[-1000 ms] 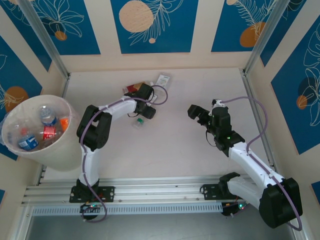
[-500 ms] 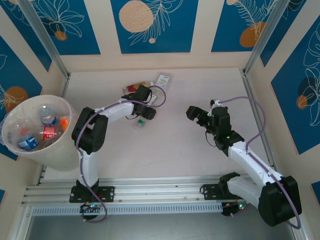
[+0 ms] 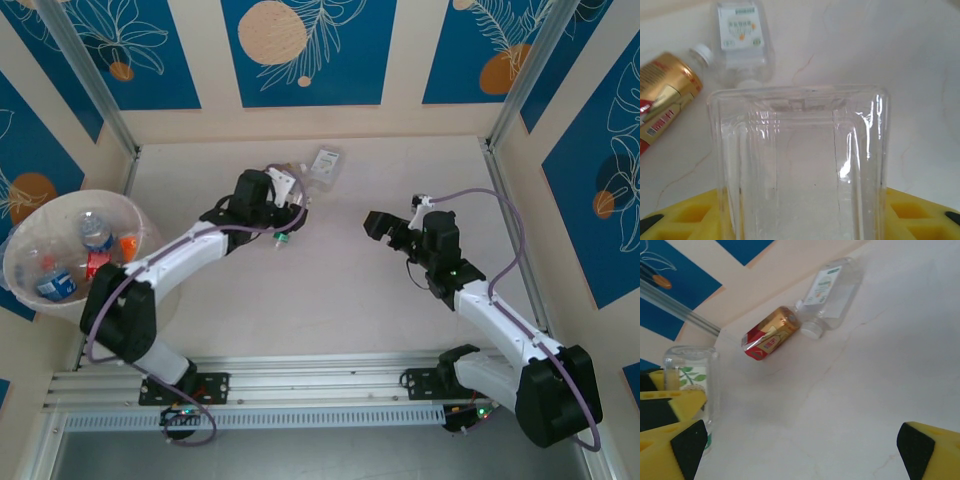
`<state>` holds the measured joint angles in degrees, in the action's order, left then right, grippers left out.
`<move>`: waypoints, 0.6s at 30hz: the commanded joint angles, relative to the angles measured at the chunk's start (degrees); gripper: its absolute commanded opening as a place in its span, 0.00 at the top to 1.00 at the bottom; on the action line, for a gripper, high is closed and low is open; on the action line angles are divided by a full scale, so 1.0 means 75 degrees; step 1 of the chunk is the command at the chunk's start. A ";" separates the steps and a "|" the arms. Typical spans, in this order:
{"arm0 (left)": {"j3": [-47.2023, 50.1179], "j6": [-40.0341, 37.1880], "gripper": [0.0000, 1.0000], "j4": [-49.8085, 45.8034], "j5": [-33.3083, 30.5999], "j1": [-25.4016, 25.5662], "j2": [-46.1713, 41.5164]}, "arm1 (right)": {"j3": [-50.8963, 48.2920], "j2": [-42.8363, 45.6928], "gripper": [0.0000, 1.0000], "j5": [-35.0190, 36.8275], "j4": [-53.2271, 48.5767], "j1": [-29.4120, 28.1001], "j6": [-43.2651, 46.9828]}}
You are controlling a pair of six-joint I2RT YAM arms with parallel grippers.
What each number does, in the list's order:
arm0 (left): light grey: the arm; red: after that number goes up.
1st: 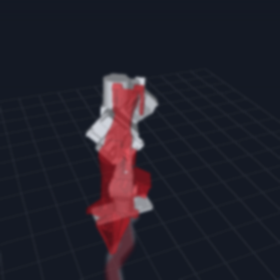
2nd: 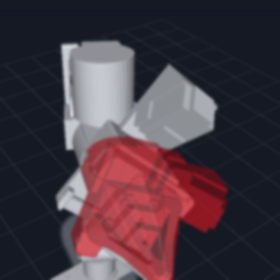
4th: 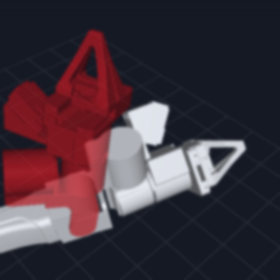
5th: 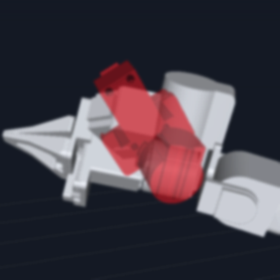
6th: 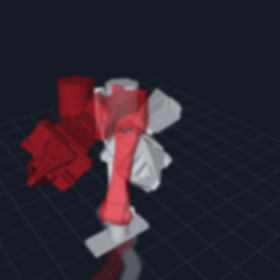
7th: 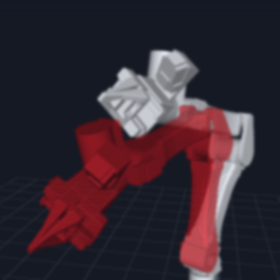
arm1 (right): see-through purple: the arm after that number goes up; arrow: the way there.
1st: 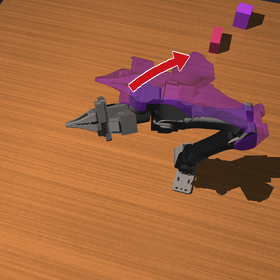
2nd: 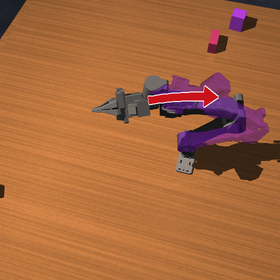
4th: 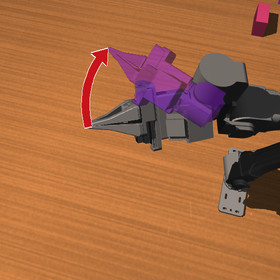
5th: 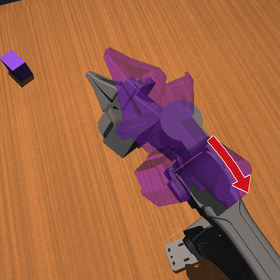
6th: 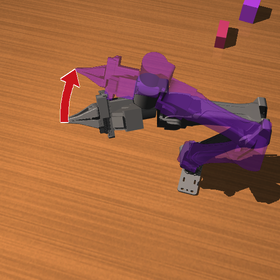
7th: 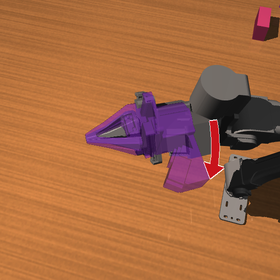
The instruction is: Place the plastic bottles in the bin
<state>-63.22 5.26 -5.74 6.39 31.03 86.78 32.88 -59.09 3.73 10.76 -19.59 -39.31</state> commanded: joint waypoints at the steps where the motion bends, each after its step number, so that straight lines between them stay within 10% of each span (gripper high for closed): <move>1: 0.0375 0.0360 1.00 0.0946 0.0012 -0.0032 -0.0816 | 0.0008 0.0041 0.00 -0.0005 0.0584 -0.0169 0.0401; 18: -0.0786 0.0690 1.00 -0.1498 -0.4904 -0.0247 -0.3585 | -0.0003 -0.0028 0.00 0.0285 0.0882 -0.0352 0.0659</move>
<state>-67.16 11.55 -13.52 -18.00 30.04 63.20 32.60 -59.11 4.29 15.90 -21.78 -34.89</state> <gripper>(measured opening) 0.530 0.995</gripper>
